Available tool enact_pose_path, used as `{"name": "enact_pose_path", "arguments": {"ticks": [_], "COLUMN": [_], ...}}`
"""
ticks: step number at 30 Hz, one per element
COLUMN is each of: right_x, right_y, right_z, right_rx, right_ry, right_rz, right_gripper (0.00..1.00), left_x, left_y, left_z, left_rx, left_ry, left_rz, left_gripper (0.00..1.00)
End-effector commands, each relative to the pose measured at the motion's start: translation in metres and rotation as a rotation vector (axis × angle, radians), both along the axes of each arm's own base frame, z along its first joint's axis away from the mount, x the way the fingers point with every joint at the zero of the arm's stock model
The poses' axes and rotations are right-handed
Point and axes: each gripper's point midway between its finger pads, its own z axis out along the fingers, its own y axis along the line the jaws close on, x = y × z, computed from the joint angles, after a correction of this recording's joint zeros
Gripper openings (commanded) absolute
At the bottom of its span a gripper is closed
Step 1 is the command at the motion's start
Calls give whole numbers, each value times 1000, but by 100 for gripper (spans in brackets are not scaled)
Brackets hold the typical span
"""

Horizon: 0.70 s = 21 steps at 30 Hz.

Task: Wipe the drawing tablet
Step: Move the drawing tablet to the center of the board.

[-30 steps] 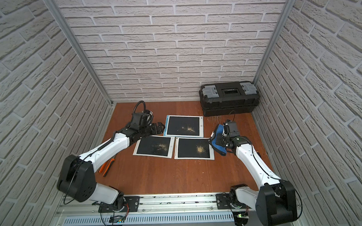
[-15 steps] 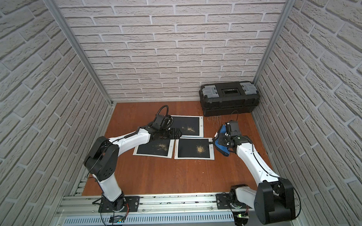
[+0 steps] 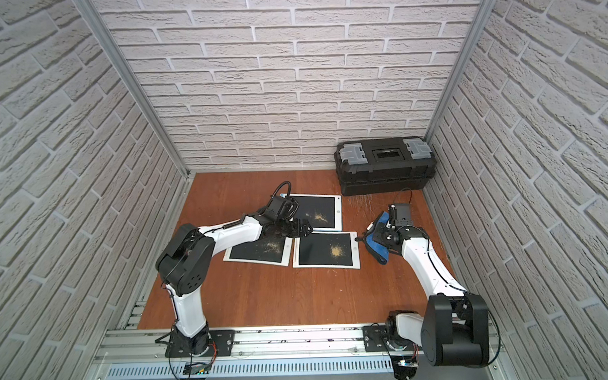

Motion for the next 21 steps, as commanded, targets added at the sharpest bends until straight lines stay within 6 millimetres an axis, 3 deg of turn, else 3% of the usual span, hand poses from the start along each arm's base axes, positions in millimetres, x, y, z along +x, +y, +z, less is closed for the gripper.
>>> {"name": "enact_pose_path", "arguments": {"ticks": [1, 11, 21], "right_x": [10, 34, 58], "right_y": [-7, -10, -16], "right_z": [4, -3, -11], "right_rx": [-6, 19, -17], "right_ry": [-38, -38, -37], "right_rz": [-54, -102, -140], "right_gripper": [3, 3, 3], "left_x": [1, -1, -1], "left_y": [-6, 0, 0], "left_z": [-2, -21, -27], "left_rx": [-3, 55, 64], "left_ry": [3, 35, 44], "left_rz": [-3, 8, 7], "left_gripper": [97, 97, 97]}}
